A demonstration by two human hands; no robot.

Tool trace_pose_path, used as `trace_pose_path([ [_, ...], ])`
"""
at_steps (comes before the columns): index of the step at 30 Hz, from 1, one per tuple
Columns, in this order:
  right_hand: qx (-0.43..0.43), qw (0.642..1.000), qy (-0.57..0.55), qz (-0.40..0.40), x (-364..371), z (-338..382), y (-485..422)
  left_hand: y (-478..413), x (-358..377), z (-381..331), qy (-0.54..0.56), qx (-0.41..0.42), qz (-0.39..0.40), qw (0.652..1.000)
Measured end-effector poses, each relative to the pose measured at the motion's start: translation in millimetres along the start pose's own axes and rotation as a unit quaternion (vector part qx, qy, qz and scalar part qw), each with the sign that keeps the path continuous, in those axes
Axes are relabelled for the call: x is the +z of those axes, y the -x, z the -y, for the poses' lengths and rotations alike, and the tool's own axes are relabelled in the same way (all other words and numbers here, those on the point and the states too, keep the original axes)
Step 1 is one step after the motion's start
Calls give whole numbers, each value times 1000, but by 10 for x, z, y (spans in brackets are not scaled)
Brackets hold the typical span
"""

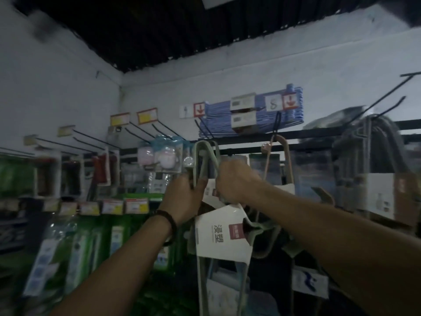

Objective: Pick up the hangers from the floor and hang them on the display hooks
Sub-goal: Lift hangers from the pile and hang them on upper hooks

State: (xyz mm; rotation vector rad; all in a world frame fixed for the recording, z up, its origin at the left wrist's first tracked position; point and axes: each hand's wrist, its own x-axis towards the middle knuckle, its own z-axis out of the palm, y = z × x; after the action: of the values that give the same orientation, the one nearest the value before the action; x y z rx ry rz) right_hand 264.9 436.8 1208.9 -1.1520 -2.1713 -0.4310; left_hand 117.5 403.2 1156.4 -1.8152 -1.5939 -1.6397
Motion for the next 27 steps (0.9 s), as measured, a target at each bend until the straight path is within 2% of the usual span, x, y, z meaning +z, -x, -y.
trace_pose_path([
  [3, 20, 999, 38, 12, 80, 276, -244, 37, -217, 239, 34, 30, -12, 999],
  [5, 37, 998, 46, 15, 83, 399, -417, 71, -268, 367, 55, 101, 4, 993],
  [8, 51, 999, 11, -11, 52, 517, -626, 112, -285, 551, -75, 168, 49, 982],
  [10, 60, 997, -11, -38, 21, 572, -726, 81, -263, 658, -132, 156, 70, 976],
  [13, 76, 994, -30, -78, -48, 665, -778, 31, -255, 692, -121, 130, 78, 981],
  [20, 82, 978, 13, -192, -16, 689, -868, -202, -229, 795, -158, 151, 64, 974],
  [27, 126, 979, -16, -156, 286, 412, -1052, -402, 39, 940, -183, 142, 125, 965],
])
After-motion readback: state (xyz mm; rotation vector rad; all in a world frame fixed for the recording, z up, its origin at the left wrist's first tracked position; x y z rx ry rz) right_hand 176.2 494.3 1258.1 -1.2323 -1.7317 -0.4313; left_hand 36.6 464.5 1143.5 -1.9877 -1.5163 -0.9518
